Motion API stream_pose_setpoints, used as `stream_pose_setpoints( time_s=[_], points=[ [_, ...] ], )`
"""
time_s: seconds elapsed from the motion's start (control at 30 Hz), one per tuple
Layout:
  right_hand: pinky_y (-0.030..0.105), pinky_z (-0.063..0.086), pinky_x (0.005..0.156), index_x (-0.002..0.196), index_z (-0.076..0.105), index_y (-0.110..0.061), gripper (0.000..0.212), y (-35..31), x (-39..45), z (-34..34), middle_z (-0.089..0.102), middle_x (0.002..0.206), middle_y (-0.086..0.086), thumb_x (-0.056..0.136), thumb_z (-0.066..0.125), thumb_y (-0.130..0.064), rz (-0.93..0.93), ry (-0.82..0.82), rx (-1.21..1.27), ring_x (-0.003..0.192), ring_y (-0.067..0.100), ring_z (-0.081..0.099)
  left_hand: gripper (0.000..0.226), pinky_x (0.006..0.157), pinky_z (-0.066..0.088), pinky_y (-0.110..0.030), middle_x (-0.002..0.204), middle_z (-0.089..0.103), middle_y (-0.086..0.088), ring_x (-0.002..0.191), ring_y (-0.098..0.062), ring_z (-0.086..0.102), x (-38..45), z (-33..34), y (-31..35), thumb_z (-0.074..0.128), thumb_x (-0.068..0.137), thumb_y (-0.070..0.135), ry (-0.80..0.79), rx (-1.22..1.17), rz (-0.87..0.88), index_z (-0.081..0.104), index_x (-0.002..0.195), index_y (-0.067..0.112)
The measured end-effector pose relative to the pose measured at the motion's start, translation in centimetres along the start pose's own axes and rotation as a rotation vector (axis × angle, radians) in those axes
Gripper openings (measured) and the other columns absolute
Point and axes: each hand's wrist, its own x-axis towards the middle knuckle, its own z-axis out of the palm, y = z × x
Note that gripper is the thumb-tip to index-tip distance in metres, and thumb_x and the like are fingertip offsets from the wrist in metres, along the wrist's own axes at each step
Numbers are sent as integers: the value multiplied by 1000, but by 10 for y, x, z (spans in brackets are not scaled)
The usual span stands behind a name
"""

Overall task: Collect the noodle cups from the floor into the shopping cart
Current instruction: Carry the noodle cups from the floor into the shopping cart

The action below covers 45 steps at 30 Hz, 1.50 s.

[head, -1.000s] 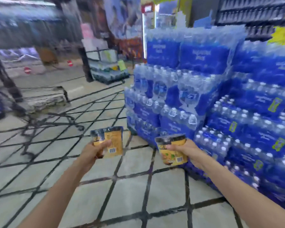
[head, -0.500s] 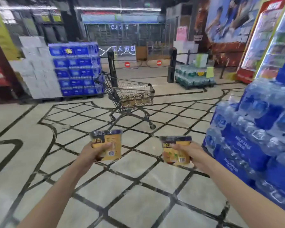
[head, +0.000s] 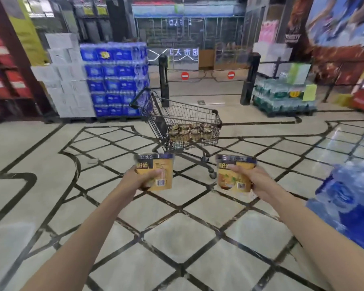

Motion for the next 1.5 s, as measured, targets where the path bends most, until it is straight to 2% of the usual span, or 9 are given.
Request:
stream_pose_setpoints(
  time_s=[0.13,0.23,0.33,0.53,0.8,1.07,1.27,1.37,1.5],
  points=[
    [35,56,73,109,68,-12,94,-22,90,11,75,97,6,24,95,-43,-6,-29,-16,91,23,71,69,90,53,-42,98,75,-3,93,-24,70,91,8,10,87,50,38,-14,17,-15,64,110,12],
    [41,54,85,110,67,-10,80,-30,160,21,74,101,8,37,90,-35,9,-24,-5,96,25,69,82,93,51,-46,98,74,-4,94,-25,70,165,11,12,91,41,44,-34,2,-43,64,111,12],
    [38,57,75,109,67,-12,62,-38,230,31,75,97,6,51,86,-28,12,-2,-30,91,24,70,90,90,54,-42,100,74,-4,93,-22,70,244,9,14,90,38,51,-38,11,-37,62,113,11],
    [42,56,81,99,69,-14,72,-75,371,61,76,90,5,34,94,-32,25,8,-22,88,25,71,41,58,51,-22,96,74,-8,77,-17,70,405,-6,34,82,69,21,-16,19,-56,63,103,9],
    [27,52,61,107,65,-11,51,-114,534,91,75,92,3,61,82,-22,21,-14,-36,85,18,70,101,75,54,-36,96,75,-7,87,-23,72,589,-23,57,91,32,50,-56,66,-66,59,116,6],
    [35,53,73,97,66,-10,47,-130,735,106,76,84,3,58,79,-33,53,-17,-63,87,22,69,140,96,49,-47,96,74,-9,90,-25,71,773,-17,54,90,24,62,-67,76,-70,38,138,1],
    [28,53,60,93,65,-5,38,-145,864,125,75,81,6,63,81,-20,108,-92,-83,79,18,69,110,58,50,-27,101,72,-12,78,-21,69,888,-10,65,91,31,55,-28,69,-97,49,120,6],
    [40,57,77,103,60,-7,79,-138,915,138,73,96,10,36,94,-32,144,-110,-112,90,23,69,101,52,50,-29,97,73,-10,74,-21,69,933,-12,54,92,32,47,-25,54,-150,51,117,11],
    [45,54,88,117,51,-19,107,-111,972,153,68,107,6,21,94,-34,190,-112,-105,99,23,65,95,87,54,-46,105,69,-11,94,-29,68,987,-16,25,93,36,33,-31,30,-272,49,119,16]
  ],
)
